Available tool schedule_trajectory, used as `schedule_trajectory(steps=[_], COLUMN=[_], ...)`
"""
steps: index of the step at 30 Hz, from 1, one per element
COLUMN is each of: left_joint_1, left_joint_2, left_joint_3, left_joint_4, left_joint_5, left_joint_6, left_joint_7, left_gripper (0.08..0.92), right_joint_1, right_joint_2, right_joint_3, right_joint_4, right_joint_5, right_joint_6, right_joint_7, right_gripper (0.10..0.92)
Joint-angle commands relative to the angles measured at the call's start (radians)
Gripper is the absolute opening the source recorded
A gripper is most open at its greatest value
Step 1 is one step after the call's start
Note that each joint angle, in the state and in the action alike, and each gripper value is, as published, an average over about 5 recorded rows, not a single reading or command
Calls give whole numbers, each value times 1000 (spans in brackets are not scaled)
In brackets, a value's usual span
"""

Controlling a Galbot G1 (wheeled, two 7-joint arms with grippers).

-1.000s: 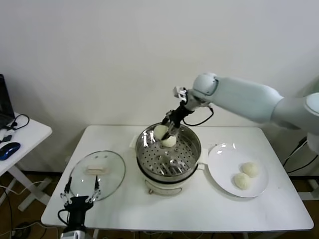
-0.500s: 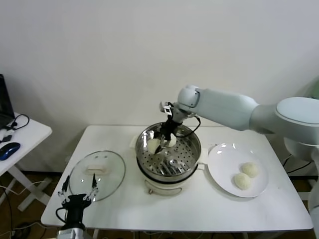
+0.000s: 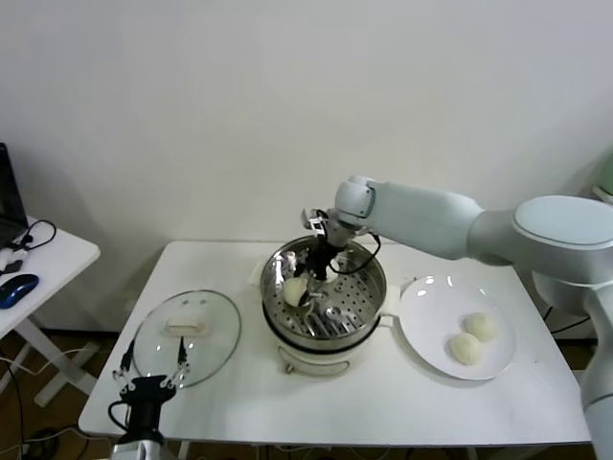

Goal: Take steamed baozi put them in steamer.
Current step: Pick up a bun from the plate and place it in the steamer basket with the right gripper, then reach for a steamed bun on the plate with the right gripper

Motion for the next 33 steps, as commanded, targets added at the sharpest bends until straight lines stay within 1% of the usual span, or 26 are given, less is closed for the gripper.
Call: schedule_trajectory(steps=[1, 5, 9, 12, 22, 25, 29, 33], left_joint_1=[1, 2, 3, 3, -6, -7, -14, -33], left_joint_2=[-1, -2, 0, 1, 1, 3, -4, -12], left_joint_3=[1, 1, 0, 0, 11, 9, 11, 14], left_joint_4=[6, 7, 8, 8, 12, 13, 14, 11], left_joint_5=[-1, 0, 0, -1, 5, 5, 5, 11], left_joint_6=[-2, -3, -4, -3, -2, -3, 8, 18], left_joint_7=[0, 0, -1, -1, -1, -3, -4, -3], left_gripper=[823, 823, 823, 823, 823, 823, 823, 823], right_joint_1=[-8, -4, 17, 65, 334, 387, 404, 375], right_joint_2=[7, 5, -11, -46, -291, -378, -494, -624], right_joint_3=[1, -1, -2, -7, -68, -101, -109, -107], right_joint_4=[0, 6, 15, 50, 281, 343, 399, 452], right_joint_5=[-12, -13, -18, -17, -58, -117, -264, -392], right_joint_6=[3, 10, 16, 19, 70, 92, 124, 134], right_joint_7=[6, 8, -2, -20, -100, -132, -179, -193], right_gripper=[765, 813, 822, 823, 823, 823, 823, 823])
